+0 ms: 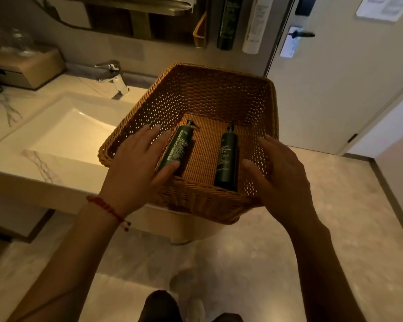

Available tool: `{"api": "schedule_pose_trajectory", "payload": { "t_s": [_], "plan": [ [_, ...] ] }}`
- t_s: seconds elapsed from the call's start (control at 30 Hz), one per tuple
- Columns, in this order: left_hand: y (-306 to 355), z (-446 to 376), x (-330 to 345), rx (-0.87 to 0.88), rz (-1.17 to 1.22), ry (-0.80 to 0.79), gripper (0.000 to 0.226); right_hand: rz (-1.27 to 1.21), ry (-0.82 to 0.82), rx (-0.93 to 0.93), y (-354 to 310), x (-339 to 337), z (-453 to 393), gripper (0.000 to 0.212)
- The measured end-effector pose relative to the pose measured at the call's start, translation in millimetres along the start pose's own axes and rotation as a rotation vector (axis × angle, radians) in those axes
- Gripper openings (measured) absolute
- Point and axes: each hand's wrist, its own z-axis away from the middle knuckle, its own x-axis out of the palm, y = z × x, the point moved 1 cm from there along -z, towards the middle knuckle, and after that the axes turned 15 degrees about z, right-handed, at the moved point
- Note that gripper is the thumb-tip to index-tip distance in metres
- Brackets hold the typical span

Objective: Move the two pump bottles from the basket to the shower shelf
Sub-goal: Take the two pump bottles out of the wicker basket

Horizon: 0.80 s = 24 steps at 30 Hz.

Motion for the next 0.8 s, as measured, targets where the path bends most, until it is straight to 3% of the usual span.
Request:
{"api": "schedule_pose_trajectory", "payload": {
  "t_s": [0.17,0.47,0.7,0.8],
  "plan": [
    [-30.7,-69.9,7.4,0.023,0.001,-0.148,0.062,0.056,-0.075,-0.013,-1.7,23.9,-45.3,0.055],
    [-60.9,-175.0,47.3,-0.083,0.264,-0.501,0.047,0.120,-0.213,-0.018,0.9,52.0,-116.8,0.055],
    [-93.6,-201.7,106.7,-0.515,0.391,-0.535,0.044,0.109,-0.321,-0.064,8.5,68.0,-144.0,0.059],
    [-108.9,-198.7,123.3,-0.708,0.429,-0.506,0.056,0.114,-0.320,-0.091,11.4,72.1,-149.9,0.058]
  ]
}}
